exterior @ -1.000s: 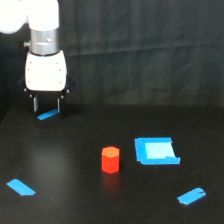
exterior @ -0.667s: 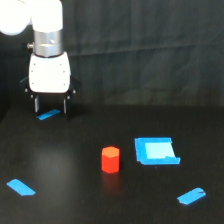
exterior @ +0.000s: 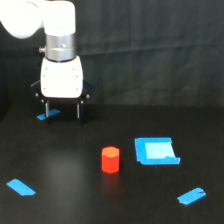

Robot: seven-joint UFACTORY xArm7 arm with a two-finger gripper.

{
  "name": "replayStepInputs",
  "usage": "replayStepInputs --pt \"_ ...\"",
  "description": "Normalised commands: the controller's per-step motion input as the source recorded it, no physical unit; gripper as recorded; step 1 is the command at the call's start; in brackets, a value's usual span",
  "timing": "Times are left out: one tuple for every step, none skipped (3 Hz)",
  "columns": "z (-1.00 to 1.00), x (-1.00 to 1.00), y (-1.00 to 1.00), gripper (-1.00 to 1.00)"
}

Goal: Pick up the red object from the table

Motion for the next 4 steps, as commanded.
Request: replayStepInputs --pt "-0.18 0.80 -0.86 1.00" --pt "-0.39 0.77 -0.93 0.98" --pt "-0.23 0.76 -0.83 1.00" --pt "-0.15 0.42 -0.85 0.97"
